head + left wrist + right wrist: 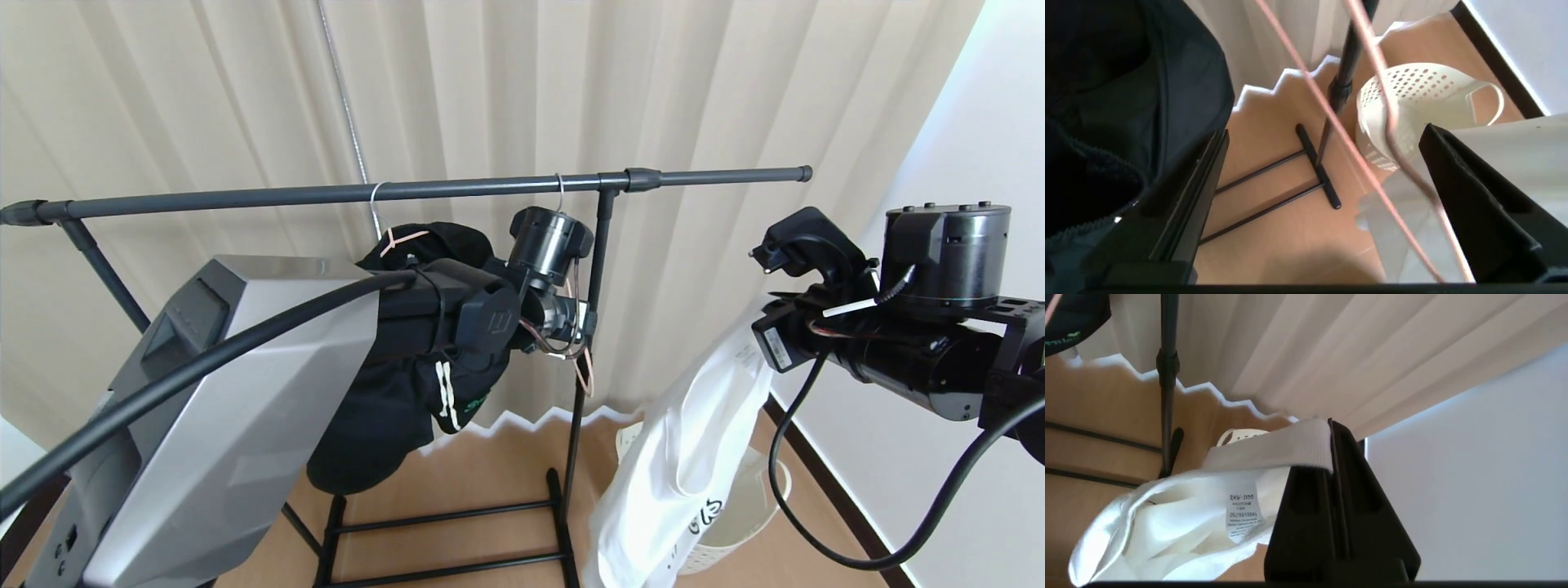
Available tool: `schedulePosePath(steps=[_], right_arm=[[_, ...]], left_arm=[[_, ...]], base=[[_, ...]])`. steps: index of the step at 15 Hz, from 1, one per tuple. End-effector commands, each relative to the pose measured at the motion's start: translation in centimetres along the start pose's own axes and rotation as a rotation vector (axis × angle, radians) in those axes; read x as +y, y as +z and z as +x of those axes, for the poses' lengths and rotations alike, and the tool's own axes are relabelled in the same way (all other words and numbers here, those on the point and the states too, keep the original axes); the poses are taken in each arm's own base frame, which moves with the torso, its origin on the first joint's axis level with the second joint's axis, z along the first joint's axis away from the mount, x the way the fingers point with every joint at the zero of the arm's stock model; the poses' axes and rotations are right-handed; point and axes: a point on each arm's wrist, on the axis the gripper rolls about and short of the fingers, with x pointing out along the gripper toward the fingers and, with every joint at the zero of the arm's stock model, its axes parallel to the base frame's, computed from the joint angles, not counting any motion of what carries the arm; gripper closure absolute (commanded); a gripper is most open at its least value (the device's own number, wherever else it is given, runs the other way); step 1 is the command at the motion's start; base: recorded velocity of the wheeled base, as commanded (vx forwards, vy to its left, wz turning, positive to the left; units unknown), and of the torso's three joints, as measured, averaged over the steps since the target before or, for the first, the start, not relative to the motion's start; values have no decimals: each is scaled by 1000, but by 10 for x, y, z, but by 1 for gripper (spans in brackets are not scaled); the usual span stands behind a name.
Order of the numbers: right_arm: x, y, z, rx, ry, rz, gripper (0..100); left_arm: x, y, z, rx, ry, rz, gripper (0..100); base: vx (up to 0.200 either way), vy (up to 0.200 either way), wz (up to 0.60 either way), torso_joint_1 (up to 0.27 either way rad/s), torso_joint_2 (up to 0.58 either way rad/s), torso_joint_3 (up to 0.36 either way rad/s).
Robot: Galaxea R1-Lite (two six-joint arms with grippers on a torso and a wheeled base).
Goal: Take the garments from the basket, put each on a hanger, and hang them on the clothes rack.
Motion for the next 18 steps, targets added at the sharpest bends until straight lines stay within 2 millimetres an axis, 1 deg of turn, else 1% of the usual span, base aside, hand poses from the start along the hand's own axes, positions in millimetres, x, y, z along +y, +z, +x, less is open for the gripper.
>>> schedulePosePath(steps=[1, 6, 12, 18], right_arm=[[0, 0, 0, 0, 1, -2, 100], [0, 0, 0, 1, 1, -2, 100], [1, -1, 1, 3, 2, -3, 100], [1, -1, 1, 3, 2, -3, 100]], left_arm=[[0, -4, 5, 11, 12, 3, 0], [8, -1, 6, -2, 43, -9, 0], [7, -3, 11, -16, 39, -7, 0], [5, -3, 11, -26, 35, -9, 0]], base=[[0, 0, 0, 0, 0, 0], [0, 0, 0, 0, 0, 0], [0, 0, 0, 0, 0, 0], [0, 0, 0, 0, 0, 0]])
